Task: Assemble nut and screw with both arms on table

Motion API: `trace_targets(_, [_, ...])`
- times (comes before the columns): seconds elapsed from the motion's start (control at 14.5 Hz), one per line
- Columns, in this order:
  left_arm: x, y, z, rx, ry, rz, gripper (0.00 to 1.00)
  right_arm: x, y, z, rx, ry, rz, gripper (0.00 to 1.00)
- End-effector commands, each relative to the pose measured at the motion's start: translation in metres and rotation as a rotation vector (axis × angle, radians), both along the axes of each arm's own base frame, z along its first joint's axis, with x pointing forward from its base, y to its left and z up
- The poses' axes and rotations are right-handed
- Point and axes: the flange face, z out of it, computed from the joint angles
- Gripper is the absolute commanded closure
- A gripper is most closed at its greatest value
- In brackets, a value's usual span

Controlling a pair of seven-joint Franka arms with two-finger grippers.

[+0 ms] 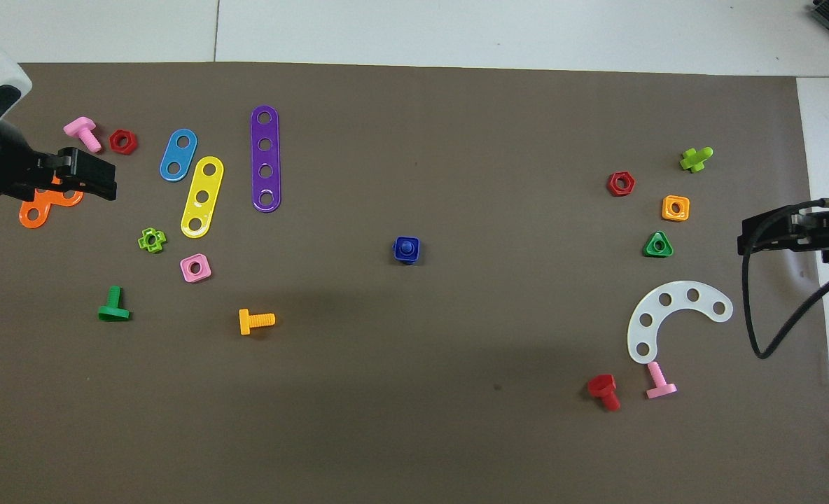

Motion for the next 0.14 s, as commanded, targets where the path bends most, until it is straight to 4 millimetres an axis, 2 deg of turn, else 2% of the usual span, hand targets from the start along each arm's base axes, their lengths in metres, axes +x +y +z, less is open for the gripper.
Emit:
trace_targets(0.0, [-0.0051, 0.0015, 0.0003, 0.022, -0.015, -0.004, 0.00, -0.0048, -0.0002, 0.0019, 0.011, 0.002, 0.025, 0.00])
trace_targets(0.07, [-0.0053, 0.0015, -0.0005, 0.022, -0.012, -0.006, 0.00, -0.0048, -0.0002, 0.0019, 0.011, 0.002, 0.025, 0.00])
